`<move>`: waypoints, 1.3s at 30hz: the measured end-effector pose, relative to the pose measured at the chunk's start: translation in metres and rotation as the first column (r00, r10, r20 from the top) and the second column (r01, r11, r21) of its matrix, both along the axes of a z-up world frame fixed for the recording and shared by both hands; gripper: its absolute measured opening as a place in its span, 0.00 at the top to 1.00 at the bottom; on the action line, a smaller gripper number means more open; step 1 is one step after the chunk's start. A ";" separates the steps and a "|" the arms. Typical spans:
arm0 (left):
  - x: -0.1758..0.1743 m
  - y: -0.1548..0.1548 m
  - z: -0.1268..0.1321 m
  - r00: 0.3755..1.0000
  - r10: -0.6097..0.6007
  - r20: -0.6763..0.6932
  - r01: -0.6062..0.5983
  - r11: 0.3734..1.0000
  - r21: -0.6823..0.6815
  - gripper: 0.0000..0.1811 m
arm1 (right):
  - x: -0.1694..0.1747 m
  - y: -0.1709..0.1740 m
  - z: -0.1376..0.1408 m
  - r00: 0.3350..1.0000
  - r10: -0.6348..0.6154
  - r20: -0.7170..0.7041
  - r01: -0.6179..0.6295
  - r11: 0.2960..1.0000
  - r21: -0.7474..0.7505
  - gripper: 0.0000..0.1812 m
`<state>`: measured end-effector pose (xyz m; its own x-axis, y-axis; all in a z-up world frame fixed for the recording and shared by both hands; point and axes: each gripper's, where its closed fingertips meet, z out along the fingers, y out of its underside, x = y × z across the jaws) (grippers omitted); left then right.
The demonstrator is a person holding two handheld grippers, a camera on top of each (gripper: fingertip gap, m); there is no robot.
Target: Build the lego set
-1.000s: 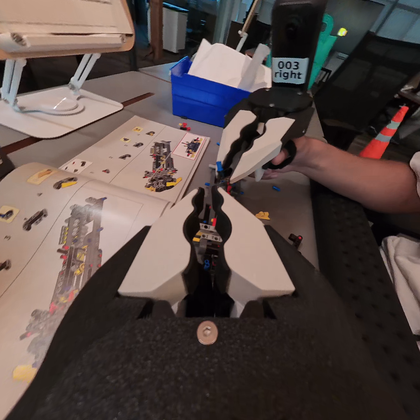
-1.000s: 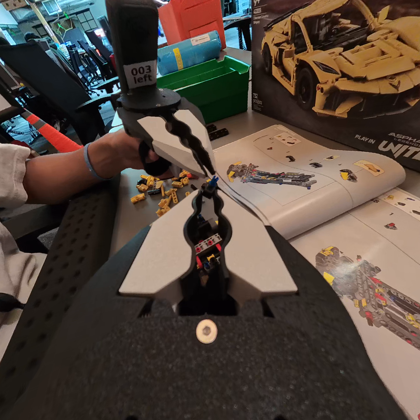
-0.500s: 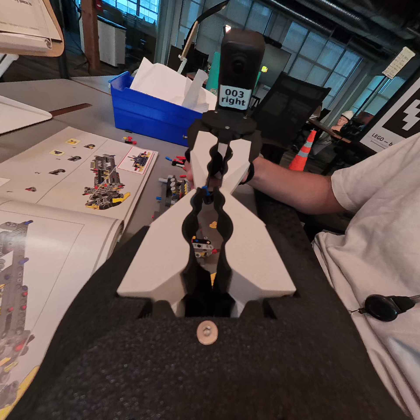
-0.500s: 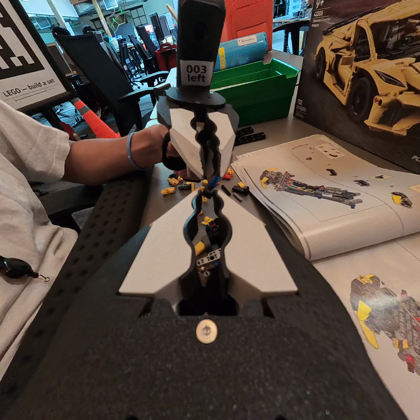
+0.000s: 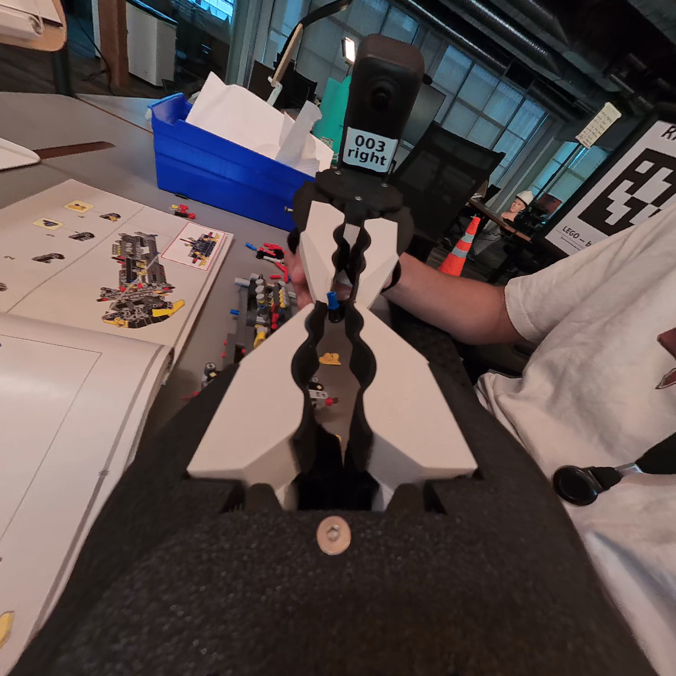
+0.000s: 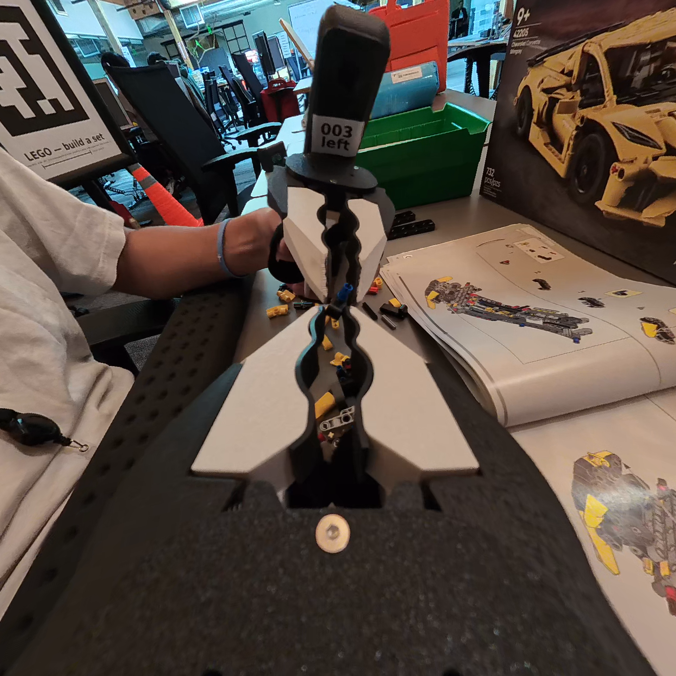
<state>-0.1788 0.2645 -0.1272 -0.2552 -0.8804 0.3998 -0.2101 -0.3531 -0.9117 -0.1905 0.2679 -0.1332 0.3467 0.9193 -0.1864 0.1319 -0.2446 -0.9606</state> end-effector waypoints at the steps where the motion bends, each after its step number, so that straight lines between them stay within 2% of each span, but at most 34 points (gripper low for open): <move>1: -0.001 -0.001 0.000 1.000 -0.012 -0.005 0.012 1.000 -0.011 0.95 | -0.001 -0.001 0.000 1.000 0.009 -0.003 -0.009 1.000 -0.006 0.95; 5: -0.003 0.004 0.000 1.000 0.004 -0.015 -0.004 1.000 0.002 0.97 | 0.001 0.004 0.001 1.000 -0.026 -0.011 0.026 1.000 0.014 0.94; 8: -0.004 0.007 0.004 0.999 0.040 0.000 -0.040 0.998 0.057 0.97 | 0.003 0.004 0.003 0.999 -0.024 -0.027 0.024 1.000 0.002 0.92; 11: -0.004 0.003 0.004 1.000 0.026 0.003 -0.026 0.996 0.080 0.97 | 0.004 0.003 0.007 0.998 -0.010 -0.063 0.009 1.000 -0.025 0.92; 15: -0.001 0.000 -0.002 0.999 0.023 -0.025 -0.020 0.994 0.108 0.97 | 0.004 0.001 0.007 0.998 -0.002 -0.060 0.001 1.000 -0.022 0.97; 26: -0.001 -0.001 -0.004 0.999 0.026 -0.037 -0.022 0.993 0.118 0.97 | 0.002 0.002 -0.007 1.000 0.004 -0.008 -0.004 0.998 -0.064 0.89; 28: 0.000 -0.001 -0.004 0.999 0.026 -0.035 -0.022 0.993 0.114 0.97 | 0.000 -0.001 -0.007 1.000 0.018 0.004 -0.018 0.999 -0.051 0.96; 39: -0.001 -0.002 0.018 0.996 0.008 0.085 -0.006 0.999 -0.032 0.97 | -0.005 0.001 0.011 0.991 0.007 -0.133 -0.016 0.998 -0.065 0.97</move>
<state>-0.1795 0.2626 -0.1096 -0.2833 -0.8694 0.4049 -0.1296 -0.3836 -0.9144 -0.1958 0.2690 -0.1226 0.3039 0.9073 -0.2905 0.0074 -0.3071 -0.9516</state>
